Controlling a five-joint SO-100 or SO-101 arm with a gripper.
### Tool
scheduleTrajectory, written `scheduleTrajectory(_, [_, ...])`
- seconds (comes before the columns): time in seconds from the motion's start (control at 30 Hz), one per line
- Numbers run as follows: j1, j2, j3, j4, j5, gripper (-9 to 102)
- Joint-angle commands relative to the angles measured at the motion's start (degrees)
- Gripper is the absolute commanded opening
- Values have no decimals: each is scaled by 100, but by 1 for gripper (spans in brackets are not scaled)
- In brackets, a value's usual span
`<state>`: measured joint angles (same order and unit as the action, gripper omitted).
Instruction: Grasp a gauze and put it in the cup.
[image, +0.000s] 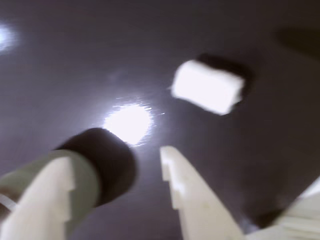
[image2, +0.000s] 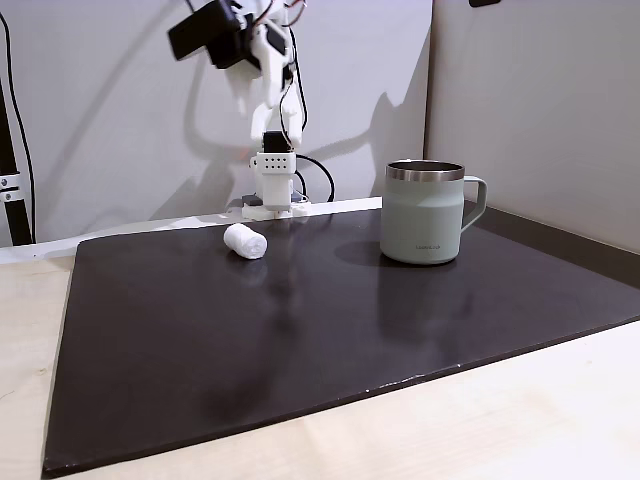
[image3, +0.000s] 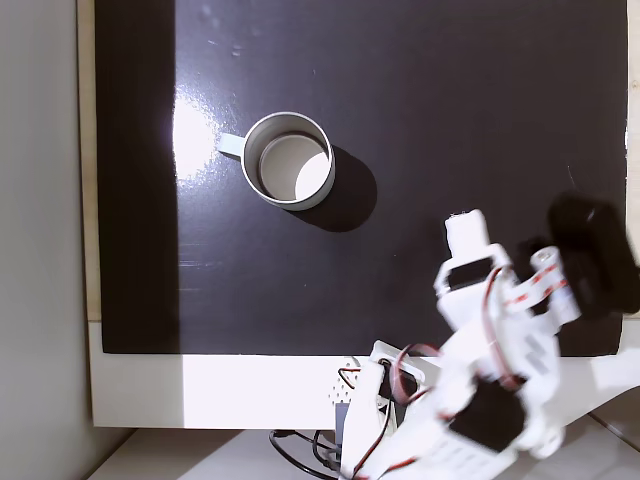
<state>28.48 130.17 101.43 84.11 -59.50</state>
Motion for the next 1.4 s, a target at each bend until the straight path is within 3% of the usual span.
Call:
scheduleTrajectory(0.0, [343,-747,-809,176,-844,26])
scheduleTrajectory(0.3, [791,-1916,-1213,809,-3612,34])
scheduleTrajectory(0.47, [861,-2320,-1406,923,-4597,34])
scheduleTrajectory(0.67, [668,-3428,-2250,1564,-4922,34])
scheduleTrajectory(1.37, [615,-5581,-2689,1556,-4904,32])
